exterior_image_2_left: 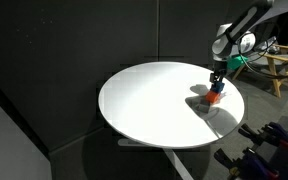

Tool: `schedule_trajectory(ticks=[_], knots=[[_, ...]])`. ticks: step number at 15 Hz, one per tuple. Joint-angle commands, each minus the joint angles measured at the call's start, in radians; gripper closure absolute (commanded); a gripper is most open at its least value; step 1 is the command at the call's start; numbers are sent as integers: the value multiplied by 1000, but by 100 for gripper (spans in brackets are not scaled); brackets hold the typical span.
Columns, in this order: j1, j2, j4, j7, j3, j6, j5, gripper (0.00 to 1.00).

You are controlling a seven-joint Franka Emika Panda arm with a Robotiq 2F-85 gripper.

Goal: Pick up the blue block and put it on the table in between the gray and the orange block

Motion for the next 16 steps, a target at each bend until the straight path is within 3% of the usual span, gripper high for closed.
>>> schedule_trajectory(ticks=[1,3,4,16], knots=[[-11,26,36,22,5,1,-21,51],[-6,21,36,33,2,-9,-26,66],[-5,12,31,34,1,-11,-28,68],[24,-137,-49,34,-2,-109,-93,69]])
